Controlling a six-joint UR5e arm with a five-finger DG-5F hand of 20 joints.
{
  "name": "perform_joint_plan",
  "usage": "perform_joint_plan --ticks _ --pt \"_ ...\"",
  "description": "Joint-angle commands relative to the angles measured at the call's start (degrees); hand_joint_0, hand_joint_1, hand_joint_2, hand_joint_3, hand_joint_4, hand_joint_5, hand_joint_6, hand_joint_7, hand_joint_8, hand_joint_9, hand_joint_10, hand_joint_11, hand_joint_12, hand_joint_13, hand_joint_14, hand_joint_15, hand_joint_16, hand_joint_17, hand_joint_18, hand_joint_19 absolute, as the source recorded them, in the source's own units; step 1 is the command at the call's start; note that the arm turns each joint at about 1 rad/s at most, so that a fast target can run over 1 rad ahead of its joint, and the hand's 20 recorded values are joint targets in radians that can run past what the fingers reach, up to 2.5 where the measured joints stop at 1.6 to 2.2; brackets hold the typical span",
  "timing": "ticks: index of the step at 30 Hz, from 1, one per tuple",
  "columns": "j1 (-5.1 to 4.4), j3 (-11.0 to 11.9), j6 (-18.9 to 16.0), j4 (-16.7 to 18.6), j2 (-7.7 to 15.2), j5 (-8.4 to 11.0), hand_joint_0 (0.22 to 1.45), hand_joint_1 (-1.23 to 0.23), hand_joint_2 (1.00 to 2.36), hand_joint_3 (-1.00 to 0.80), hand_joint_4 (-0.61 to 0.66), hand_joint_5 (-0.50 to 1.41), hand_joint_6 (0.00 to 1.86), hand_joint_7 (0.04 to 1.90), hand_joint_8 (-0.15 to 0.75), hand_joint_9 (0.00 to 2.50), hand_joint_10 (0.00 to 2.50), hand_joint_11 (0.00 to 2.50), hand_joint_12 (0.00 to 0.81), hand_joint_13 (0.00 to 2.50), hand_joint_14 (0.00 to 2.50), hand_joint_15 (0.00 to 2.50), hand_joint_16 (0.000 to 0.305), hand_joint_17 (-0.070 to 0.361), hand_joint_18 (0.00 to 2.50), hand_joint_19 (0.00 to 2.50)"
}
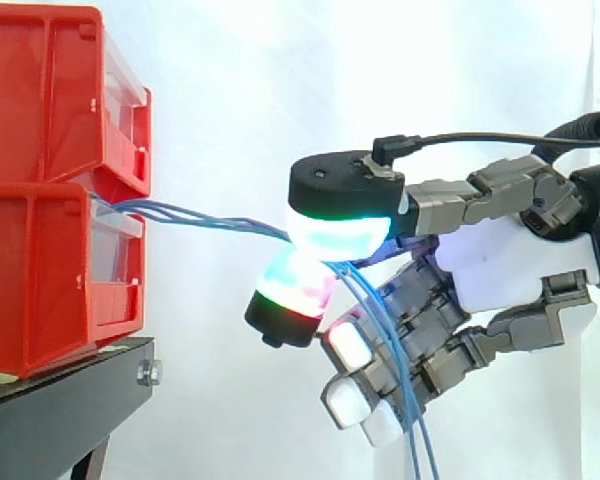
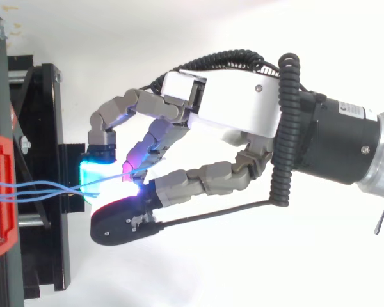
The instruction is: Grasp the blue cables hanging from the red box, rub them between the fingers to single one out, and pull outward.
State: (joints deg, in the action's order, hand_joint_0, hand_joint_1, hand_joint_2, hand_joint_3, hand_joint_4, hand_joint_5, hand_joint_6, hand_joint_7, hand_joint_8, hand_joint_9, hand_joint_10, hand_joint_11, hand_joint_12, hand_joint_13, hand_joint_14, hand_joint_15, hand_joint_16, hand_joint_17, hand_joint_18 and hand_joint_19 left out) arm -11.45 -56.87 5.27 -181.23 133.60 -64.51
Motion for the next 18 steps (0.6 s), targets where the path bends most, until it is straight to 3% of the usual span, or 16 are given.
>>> perform_joint_plan --ticks 1,12,18 --pt "0.02 0.0 0.0 0.0 0.0 0.0 0.72 -0.94 1.02 -0.28 -0.02 -0.15 0.89 1.13 0.289 1.03 0.02 0.66 0.36 0.92 0.02 0.49 0.048 0.107 0.79 0.43" --pt "-0.07 0.0 0.0 0.0 0.0 0.0 0.79 -0.91 1.0 -0.5 -0.11 -0.16 0.9 1.04 0.272 1.01 0.02 0.64 0.344 0.91 0.02 0.48 0.046 0.104 0.8 0.43" --pt "0.02 0.0 0.0 0.0 0.0 0.0 0.72 -0.92 1.0 -0.5 0.01 -0.16 0.89 0.95 0.269 1.03 0.02 0.65 0.34 0.92 0.02 0.49 0.046 0.104 0.81 0.43"
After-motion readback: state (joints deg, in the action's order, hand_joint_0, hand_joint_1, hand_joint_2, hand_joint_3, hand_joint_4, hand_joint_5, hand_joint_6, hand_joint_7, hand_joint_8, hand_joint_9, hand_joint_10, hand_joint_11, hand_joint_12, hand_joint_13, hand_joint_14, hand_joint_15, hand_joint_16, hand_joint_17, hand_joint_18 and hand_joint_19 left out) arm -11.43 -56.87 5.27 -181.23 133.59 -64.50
